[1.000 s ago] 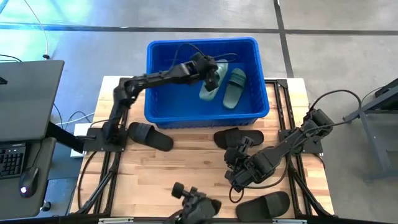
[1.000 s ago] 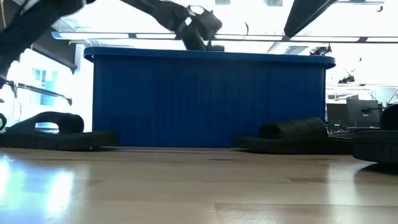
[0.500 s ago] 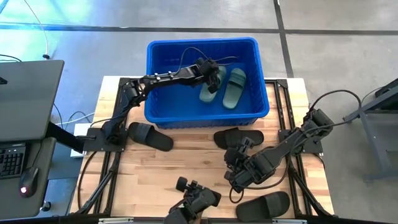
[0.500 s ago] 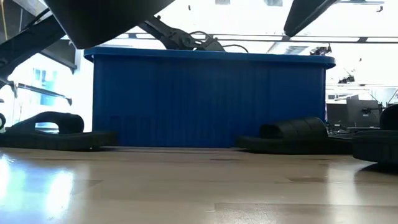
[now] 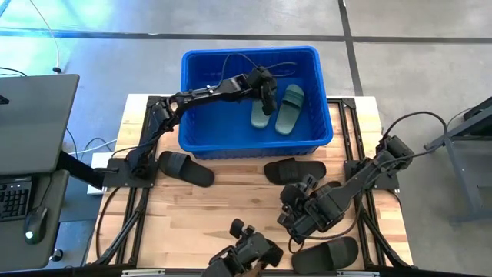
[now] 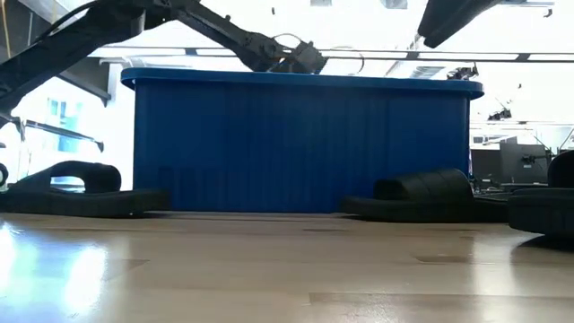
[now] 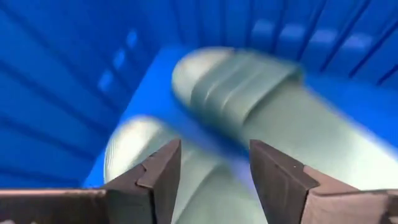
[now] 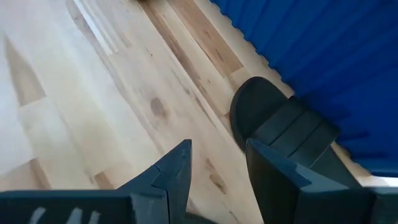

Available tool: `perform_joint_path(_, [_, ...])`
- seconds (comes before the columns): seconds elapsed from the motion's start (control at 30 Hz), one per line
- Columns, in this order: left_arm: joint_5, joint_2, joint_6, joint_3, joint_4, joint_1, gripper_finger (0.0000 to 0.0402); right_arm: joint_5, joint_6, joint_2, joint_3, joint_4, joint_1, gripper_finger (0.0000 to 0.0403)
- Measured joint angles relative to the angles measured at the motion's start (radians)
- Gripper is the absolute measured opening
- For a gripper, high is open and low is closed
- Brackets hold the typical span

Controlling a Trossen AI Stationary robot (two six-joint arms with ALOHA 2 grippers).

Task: Pick and place slides into bin
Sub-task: Put the black slide into the blue bin

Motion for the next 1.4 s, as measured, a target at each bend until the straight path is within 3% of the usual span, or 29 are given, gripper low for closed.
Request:
perform_joint_path(0.13, [0.018,0.000,0.031,0.139,-0.063,-0.019,0.0173,0.000,0.030,0.000,0.000,0.002,0.025,0.0142])
perform_joint_path(0.3, [0.022,-0.003,0.180,0.345,-0.211,-0.060,0.0161,0.029,0.040,0.000,0.000,0.010,0.054,0.0142])
perform_joint_path(0.43, [0.053,-0.093,0.381,0.294,-0.249,-0.105,0.0152,0.038,0.039,0.000,0.000,0.015,0.071,0.0142])
perform_joint_path(0.6, [0.020,-0.169,0.499,0.319,-0.499,-0.152,0.0145,0.040,0.039,0.021,0.000,0.011,0.084,0.0142])
perform_joint_path(0.83, [-0.007,-0.258,0.498,0.328,-0.922,-0.177,0.0144,-0.018,0.038,0.061,0.000,-0.025,0.057,0.0142])
perform_joint_path(1.0, [-0.033,-0.306,0.360,0.328,-1.161,-0.177,0.0145,-0.008,0.038,0.061,0.000,-0.016,0.024,0.0142])
perform_joint_path(1.2, [-0.117,-0.396,0.274,0.282,-1.155,-0.217,0.0145,-0.014,0.038,0.061,0.000,-0.009,0.018,0.0142])
perform_joint_path(1.4, [-0.165,-0.543,0.227,0.121,-1.158,-0.340,0.0145,-0.013,0.053,0.061,0.000,0.000,0.029,0.0142])
